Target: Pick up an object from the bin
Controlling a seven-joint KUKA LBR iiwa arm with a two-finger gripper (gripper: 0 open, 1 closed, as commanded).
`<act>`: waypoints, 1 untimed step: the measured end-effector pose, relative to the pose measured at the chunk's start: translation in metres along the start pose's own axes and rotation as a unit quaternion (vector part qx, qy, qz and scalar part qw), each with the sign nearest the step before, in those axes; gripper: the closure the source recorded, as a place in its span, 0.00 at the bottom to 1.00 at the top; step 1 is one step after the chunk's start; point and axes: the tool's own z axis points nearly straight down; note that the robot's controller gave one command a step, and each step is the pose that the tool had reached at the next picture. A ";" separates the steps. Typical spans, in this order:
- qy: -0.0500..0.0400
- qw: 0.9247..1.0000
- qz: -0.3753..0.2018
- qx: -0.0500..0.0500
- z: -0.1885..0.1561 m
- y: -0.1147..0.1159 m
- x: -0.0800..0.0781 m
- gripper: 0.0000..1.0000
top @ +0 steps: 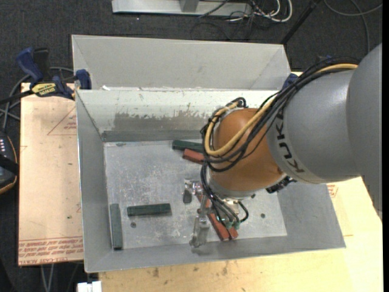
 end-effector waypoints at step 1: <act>-0.005 0.998 -0.059 -0.002 0.051 0.069 -0.037 0.00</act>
Offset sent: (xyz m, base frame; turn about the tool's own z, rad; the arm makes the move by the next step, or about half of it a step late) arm 0.0367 0.0649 -0.0485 -0.1117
